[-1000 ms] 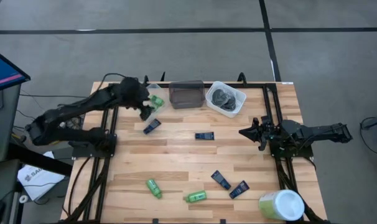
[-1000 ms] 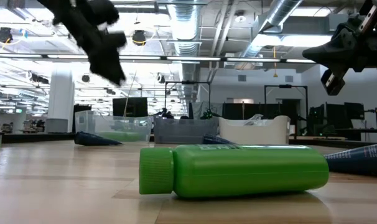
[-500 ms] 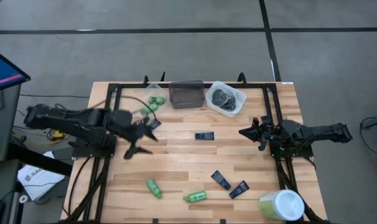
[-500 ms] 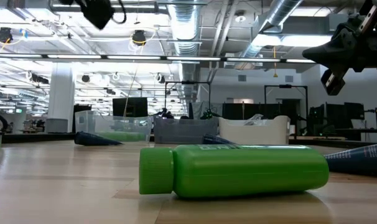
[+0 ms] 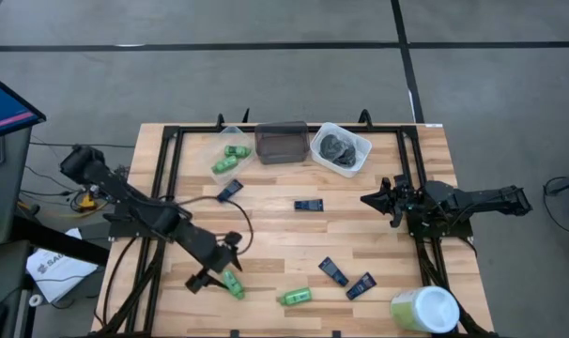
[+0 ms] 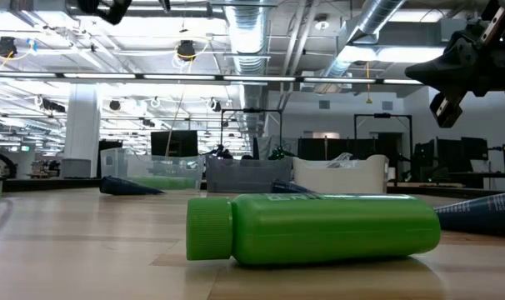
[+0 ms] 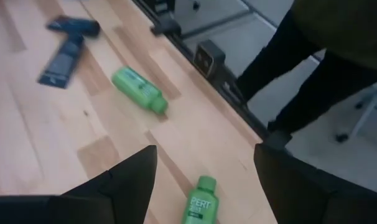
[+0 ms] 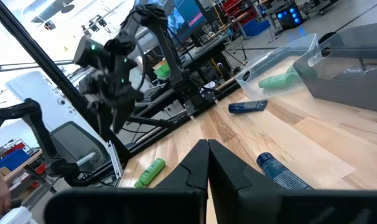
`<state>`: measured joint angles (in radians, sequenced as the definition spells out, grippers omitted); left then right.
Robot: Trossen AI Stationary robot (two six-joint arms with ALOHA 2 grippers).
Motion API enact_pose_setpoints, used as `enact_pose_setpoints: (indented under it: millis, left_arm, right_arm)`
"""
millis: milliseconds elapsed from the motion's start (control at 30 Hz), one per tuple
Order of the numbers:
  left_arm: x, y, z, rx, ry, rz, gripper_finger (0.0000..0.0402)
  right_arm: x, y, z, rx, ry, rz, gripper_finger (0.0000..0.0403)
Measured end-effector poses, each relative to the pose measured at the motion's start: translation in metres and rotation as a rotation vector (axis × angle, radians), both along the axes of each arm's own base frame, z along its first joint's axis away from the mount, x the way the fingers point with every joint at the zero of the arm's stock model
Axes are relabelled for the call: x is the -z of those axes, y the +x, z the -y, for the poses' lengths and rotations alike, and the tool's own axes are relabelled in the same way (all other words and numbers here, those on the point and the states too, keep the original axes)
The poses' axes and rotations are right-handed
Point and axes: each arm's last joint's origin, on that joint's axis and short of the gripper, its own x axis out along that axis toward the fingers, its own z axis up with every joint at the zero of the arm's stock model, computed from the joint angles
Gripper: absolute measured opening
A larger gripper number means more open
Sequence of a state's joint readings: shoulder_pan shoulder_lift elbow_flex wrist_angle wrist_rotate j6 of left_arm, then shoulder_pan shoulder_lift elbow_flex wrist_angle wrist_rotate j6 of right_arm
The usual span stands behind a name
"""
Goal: Pick & Place Travel size toiletries
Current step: Put the green shampoo into the transparent bin
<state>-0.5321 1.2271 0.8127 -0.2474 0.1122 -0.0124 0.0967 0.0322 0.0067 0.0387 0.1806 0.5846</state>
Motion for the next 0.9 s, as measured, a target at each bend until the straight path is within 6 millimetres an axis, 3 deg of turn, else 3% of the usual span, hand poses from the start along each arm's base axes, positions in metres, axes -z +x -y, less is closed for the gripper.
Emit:
enact_pose_setpoints:
  millis: [500, 700, 900]
  left_arm:
    - [0.07, 0.032, 0.044, 0.093, 0.079, -0.075, 0.0264]
    - [0.1, 0.031, 0.057, 0.127, 0.13, -0.156, 0.0264]
    - [0.118, 0.03, 0.064, 0.12, 0.184, -0.176, 0.0264]
  right_arm:
    - [0.0, 0.0, 0.0, 0.0, 0.0, 0.0, 0.0]
    - [0.0, 0.0, 0.0, 0.0, 0.0, 0.0, 0.0]
    - [0.0, 0.0, 0.0, 0.0, 0.0, 0.0, 0.0]
